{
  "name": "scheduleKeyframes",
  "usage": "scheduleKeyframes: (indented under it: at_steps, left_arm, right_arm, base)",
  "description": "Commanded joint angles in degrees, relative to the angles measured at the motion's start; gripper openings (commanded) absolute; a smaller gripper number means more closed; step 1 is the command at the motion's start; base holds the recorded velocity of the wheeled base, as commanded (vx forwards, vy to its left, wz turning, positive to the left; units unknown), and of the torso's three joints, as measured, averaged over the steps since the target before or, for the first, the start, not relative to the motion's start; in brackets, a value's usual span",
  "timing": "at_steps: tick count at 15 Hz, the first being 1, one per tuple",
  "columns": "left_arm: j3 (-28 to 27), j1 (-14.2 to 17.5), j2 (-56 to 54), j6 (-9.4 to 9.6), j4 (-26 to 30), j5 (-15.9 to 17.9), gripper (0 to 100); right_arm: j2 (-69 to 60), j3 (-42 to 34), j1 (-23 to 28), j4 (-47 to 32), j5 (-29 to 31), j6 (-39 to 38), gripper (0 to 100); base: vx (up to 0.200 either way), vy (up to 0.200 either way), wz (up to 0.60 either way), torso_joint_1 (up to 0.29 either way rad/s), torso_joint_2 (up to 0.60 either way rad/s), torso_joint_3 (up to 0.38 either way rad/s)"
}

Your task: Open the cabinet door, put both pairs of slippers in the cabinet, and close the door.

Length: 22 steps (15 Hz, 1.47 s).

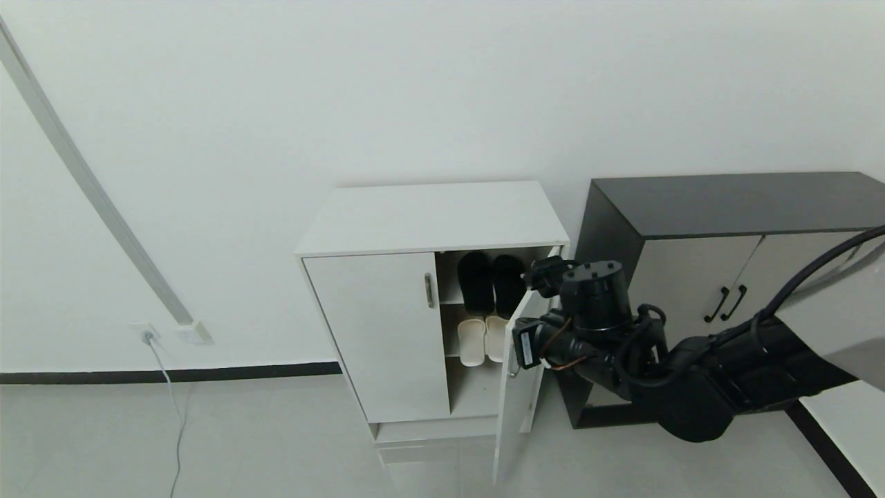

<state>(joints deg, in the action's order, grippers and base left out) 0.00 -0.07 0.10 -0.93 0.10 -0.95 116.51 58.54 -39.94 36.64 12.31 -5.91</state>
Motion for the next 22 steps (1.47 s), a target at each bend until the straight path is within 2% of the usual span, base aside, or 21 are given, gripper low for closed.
scheduleKeyframes:
  at_steps: [1,4,9,12,17,22]
  left_arm:
    - [0.0,-0.01,-0.01,-0.04,-0.01,-0.02,0]
    - [0.0,-0.01,-0.01,-0.04,-0.01,0.07,0]
    - [0.0,-0.01,-0.01,-0.13,-0.01,0.07,0]
    - [0.0,-0.01,-0.01,-0.13,-0.01,-0.02,0]
    - [0.0,-0.01,-0.01,-0.13,-0.01,-0.02,0]
    - [0.0,-0.01,-0.01,-0.13,-0.01,-0.02,0]
  right_arm:
    - [-3.92,-4.84,1.09,-0.87,-0.1,0.02,0]
    - [-5.32,-10.2,1.44,-0.7,-0.36,-0.06,0]
    - [-3.21,-11.17,1.44,-0.61,-0.62,-0.24,0]
    - [0.13,-9.76,1.35,-0.61,-0.71,-0.24,0]
    - [7.24,-2.99,1.62,0.01,-0.71,-0.59,0]
    - [12.08,0.0,2.32,5.37,-0.18,-0.59,0]
  base:
    - [0.0,0.0,0.0,0.0,0.0,0.0]
    - [0.0,0.0,0.0,0.0,0.0,0.0]
    - [0.2,0.0,0.0,0.001,0.0,0.006]
    - [0.067,0.0,0.0,0.002,0.01,-0.001]
    - [0.0,0.0,0.0,0.0,0.0,0.0]
    - [0.0,0.0,0.0,0.0,0.0,0.0]
